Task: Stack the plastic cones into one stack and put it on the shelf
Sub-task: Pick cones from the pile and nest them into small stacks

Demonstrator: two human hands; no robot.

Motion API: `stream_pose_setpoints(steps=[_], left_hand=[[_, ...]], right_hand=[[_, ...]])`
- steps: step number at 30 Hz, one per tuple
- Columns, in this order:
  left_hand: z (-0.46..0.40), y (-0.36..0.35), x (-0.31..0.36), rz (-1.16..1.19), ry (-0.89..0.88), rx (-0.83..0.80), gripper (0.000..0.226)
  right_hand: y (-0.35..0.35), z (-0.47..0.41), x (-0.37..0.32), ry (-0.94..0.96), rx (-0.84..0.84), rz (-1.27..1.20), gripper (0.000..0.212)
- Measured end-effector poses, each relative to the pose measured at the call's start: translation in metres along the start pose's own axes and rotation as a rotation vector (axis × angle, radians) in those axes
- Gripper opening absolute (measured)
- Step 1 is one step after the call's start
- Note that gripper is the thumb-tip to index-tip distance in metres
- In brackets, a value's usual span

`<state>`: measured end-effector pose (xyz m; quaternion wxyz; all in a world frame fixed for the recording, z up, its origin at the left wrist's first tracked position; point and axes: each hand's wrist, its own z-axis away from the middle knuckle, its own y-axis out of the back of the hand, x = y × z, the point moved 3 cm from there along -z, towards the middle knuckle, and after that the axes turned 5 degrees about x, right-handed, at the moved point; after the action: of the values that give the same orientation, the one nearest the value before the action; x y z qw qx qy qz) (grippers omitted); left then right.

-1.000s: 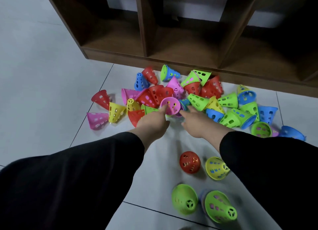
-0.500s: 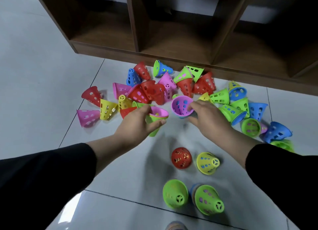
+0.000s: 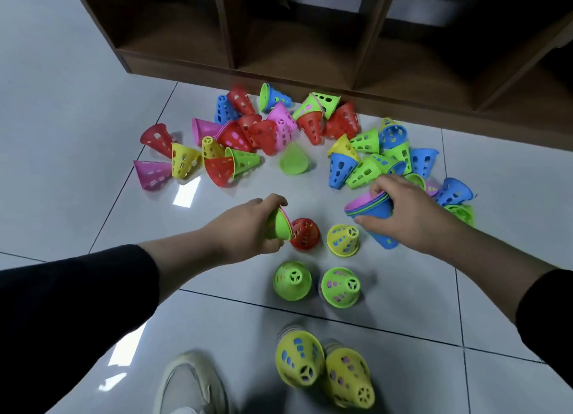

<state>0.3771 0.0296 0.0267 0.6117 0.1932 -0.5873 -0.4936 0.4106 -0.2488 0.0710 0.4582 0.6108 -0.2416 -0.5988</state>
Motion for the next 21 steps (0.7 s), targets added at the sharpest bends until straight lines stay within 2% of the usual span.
stream_pose_setpoints(steps=[6, 9, 12, 15, 18, 21], left_hand=[[-0.024, -0.018, 0.029, -0.372, -0.002, -0.190, 0.083], [-0.045, -0.028, 0.038, -0.548, 0.005, -0.250, 0.089], [-0.062, -0.039, 0.043, -0.599, 0.012, -0.281, 0.095], [-0.069, -0.049, 0.043, -0.532, -0.004, -0.249, 0.092], [-0.064, -0.051, 0.031, -0.303, -0.047, -0.153, 0.083], [-0.053, -0.040, 0.008, -0.081, -0.024, 0.066, 0.075]], right_hand=[[-0.012, 0.008, 0.005, -0.056, -0.341, 0.440, 0.046], [-0.029, -0.002, 0.003, -0.015, -0.405, 0.495, 0.055], [-0.054, -0.017, 0.001, 0.047, -0.425, 0.580, 0.074], [-0.074, -0.028, -0.001, 0.052, -0.384, 0.599, 0.077], [-0.089, -0.026, 0.005, 0.043, -0.375, 0.544, 0.070], [-0.093, -0.020, 0.011, 0.051, -0.306, 0.479, 0.076]])
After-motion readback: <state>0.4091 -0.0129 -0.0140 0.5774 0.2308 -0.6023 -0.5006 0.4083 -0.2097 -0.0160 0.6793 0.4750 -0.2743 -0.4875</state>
